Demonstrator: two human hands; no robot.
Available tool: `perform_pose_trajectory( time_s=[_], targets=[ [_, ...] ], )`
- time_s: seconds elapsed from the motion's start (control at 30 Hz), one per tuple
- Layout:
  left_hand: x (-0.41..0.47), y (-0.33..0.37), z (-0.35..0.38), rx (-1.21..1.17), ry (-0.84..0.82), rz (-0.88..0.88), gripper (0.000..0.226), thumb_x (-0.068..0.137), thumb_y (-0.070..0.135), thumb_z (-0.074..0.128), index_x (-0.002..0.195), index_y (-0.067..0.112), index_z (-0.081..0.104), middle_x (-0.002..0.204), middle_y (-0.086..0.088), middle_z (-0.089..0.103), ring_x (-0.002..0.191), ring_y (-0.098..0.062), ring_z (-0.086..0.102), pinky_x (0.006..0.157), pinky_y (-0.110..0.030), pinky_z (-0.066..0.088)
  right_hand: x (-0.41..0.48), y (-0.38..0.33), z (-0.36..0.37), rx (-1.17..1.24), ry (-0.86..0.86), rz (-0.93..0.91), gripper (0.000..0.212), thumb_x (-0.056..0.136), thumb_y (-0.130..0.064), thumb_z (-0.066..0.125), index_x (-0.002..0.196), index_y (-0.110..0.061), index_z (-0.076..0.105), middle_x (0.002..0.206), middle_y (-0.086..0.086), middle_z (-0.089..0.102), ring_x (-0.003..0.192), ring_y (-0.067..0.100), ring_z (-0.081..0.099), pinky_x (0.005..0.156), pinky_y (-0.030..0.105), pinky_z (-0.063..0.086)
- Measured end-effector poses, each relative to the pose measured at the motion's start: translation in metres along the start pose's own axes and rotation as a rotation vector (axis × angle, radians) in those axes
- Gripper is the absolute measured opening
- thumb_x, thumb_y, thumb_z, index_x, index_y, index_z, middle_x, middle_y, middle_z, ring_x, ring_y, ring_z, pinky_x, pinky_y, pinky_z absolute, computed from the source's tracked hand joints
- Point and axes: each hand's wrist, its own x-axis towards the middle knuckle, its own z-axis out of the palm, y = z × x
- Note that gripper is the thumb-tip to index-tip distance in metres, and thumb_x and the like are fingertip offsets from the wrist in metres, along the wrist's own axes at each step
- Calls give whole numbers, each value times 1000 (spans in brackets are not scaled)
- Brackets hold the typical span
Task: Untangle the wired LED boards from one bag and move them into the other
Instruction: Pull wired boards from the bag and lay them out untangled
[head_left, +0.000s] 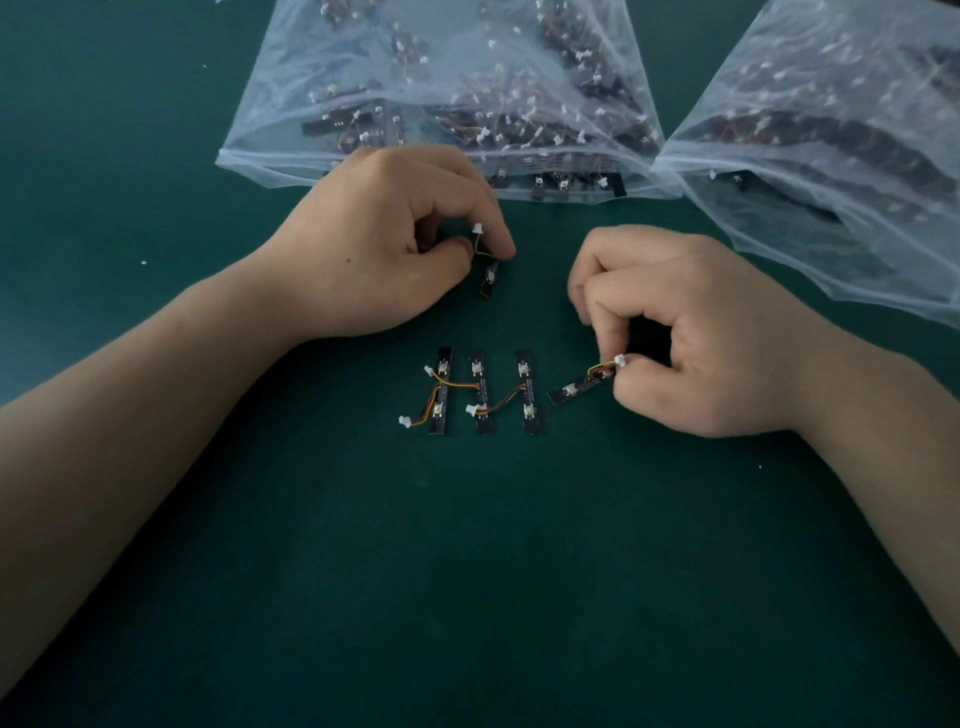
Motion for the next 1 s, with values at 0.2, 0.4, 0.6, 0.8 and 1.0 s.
perform_pose_trajectory(
  time_s=[0.2,0.4,0.6,0.8,1.0],
  targets=[
    [0,0,-1,-4,-3,-9,31,85,10,58,97,27,80,112,13,69,64,-19,56,65,-43,50,-1,-2,-6,-251,-44,-49,14,68,-22,53,62,-20,40,79,-7,50,72,15,44,59,32,36],
    [-1,2,-1,-3,-15,-1,30,85,10,59,98,26,81,112,9,70,70,-26,60,68,-46,51,-1,-4,1,-27,-8,-134,32,86,-27,51,59,-14,41,66,-2,46,65,22,45,58,42,38],
    [-1,1,-2,-1,-12,-4,30,86,11,58,98,26,80,112,9,70,65,-22,57,65,-44,50,-5,6,-3,24,96,6,7,79,-26,58,79,-20,54,68,-9,50,62,20,49,57,36,39],
    [-1,2,-2,6,-17,-6,30,86,11,58,99,27,80,113,9,70,66,-22,58,66,-44,50,-5,7,-4,-83,-4,12,26,76,-36,64,101,-29,66,80,-13,50,78,15,54,67,36,44],
    [-1,4,-2,7,-19,-12,31,85,12,57,99,26,81,113,8,70,68,-28,59,68,-47,51,-4,4,-3,-94,-15,14,31,76,-36,65,107,-31,68,81,-12,49,77,14,52,66,42,45]
  ],
)
